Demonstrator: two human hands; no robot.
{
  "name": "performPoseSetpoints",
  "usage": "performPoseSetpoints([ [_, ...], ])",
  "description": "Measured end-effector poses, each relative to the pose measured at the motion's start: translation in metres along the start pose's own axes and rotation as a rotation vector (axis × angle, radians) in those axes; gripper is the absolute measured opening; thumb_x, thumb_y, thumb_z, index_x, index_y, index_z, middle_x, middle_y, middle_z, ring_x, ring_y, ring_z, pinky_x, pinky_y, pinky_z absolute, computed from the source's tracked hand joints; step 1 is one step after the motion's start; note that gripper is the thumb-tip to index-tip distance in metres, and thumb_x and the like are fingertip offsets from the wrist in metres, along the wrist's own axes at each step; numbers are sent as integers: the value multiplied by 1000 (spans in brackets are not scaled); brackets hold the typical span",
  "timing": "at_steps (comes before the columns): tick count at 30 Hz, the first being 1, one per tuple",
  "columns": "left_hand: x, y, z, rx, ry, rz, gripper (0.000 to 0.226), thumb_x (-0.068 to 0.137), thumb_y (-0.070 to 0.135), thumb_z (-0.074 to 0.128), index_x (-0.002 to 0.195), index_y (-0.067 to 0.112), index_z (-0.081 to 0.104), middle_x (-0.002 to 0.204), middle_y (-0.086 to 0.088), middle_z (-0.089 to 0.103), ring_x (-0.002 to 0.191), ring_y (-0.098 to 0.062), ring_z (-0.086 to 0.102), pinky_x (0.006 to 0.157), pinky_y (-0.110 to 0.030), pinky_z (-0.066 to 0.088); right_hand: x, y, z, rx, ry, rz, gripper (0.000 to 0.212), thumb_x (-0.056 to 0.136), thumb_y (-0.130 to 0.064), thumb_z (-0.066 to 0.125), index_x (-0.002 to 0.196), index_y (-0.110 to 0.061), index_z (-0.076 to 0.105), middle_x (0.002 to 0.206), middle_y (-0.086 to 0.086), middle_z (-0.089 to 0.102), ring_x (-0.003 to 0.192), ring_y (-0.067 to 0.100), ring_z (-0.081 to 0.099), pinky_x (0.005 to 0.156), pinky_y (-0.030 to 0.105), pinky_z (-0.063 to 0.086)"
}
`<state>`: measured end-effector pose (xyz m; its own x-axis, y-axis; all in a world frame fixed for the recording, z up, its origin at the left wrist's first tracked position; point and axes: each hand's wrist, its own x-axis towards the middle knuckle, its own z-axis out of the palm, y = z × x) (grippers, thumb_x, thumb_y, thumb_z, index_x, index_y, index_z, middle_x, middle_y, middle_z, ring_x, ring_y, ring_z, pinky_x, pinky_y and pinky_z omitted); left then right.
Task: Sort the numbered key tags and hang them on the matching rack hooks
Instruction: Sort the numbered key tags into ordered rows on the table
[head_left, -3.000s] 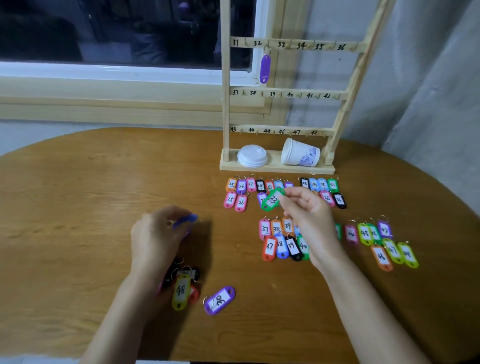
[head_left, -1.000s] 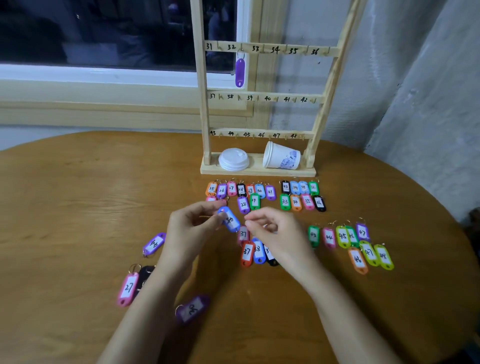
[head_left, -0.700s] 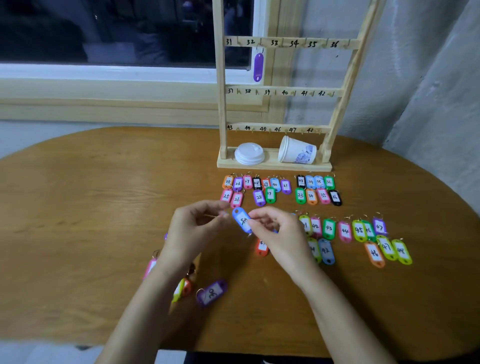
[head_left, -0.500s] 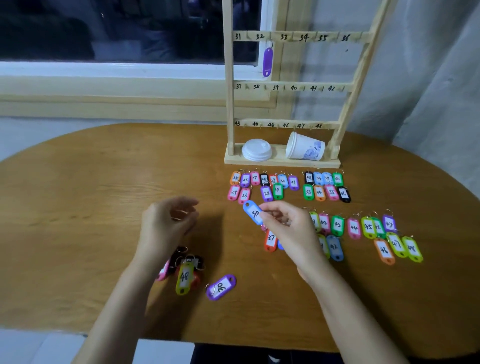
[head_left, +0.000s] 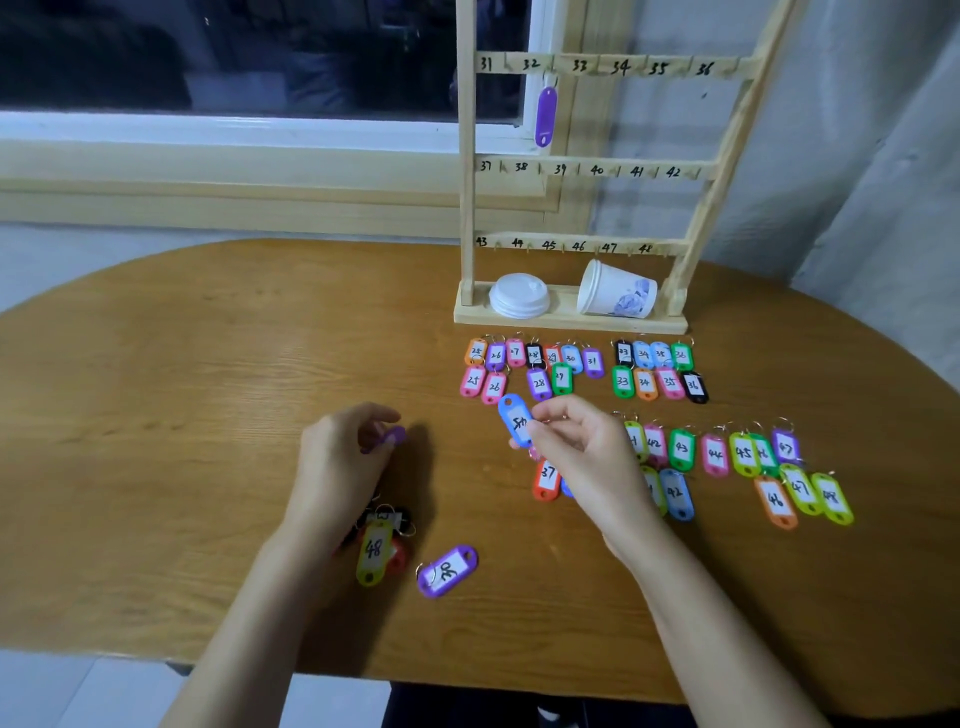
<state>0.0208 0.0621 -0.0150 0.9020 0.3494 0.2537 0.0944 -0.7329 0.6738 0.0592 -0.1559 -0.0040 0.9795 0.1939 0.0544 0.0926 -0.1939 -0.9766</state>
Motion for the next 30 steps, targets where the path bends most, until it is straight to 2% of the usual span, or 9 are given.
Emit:
performPoseSetpoints([
  [4, 0, 9, 13, -70, 4, 29, 17, 77, 9, 73, 84, 25, 72, 76, 9, 67, 71, -5, 60, 63, -12, 42, -1, 0, -7, -31, -5, -13, 19, 84, -7, 61, 88, -24, 68, 82, -3, 71, 75, 8, 65, 65, 20, 48],
  [8, -1, 24, 23, -386, -51, -90, 10, 81, 12, 72, 84, 21, 71, 80, 2, 72, 77, -23, 68, 67, -34, 53, -2, 2, -17, -74, -35, -29, 31, 80, -1, 60, 94, -28, 68, 93, -3, 68, 84, 14, 63, 73, 28, 54],
  [11, -5, 35, 28, -571, -83, -131, 14, 80, 10, 73, 87, 22, 71, 84, -6, 72, 78, -27, 68, 74, -45, 55, -4, 3, -23, -56, -33, -50, 31, 82, 1, 63, 98, -26, 66, 92, -8, 67, 85, 6, 63, 75, 22, 53],
  [15, -8, 48, 33, -683, -106, -159, 22, 81, 1, 70, 86, 22, 69, 81, -5, 69, 69, -9, 63, 65, -27, 54, -6, 6, -30, -15, -22, -51, 27, 82, 2, 65, 97, -21, 67, 92, -6, 69, 86, 4, 63, 77, 19, 53],
  [18, -12, 57, 36, -730, -128, -167, 23, 80, -1, 69, 86, 21, 70, 79, 0, 69, 69, -5, 63, 61, -20, 53, -8, 9, -35, 3, -12, -28, 24, 83, 2, 65, 96, -18, 69, 92, -4, 70, 87, 7, 65, 77, 22, 55],
  [23, -19, 64, 47, -763, -172, -189, 18, 80, 2, 70, 87, 19, 70, 84, -7, 71, 74, -12, 65, 69, -31, 55, -13, 11, -51, -2, 41, -39, 20, 84, -1, 66, 92, -18, 71, 89, -5, 72, 84, 5, 65, 74, 18, 53],
  [27, -22, 73, 58, -755, -182, -149, 11, 78, 5, 73, 76, 15, 70, 72, -5, 69, 69, -13, 61, 63, -21, 50, -15, 13, -75, 2, 101, -11, 18, 83, -4, 68, 86, -22, 71, 86, -5, 72, 84, 9, 65, 76, 21, 52],
  [30, -23, 80, 66, -772, -190, -142, 11, 77, 9, 75, 73, 18, 71, 73, -13, 70, 71, -21, 62, 71, -38, 51, -15, 15, -98, -23, 175, -3, 19, 84, -5, 68, 83, -24, 70, 87, -6, 72, 82, 8, 63, 77, 23, 51],
])
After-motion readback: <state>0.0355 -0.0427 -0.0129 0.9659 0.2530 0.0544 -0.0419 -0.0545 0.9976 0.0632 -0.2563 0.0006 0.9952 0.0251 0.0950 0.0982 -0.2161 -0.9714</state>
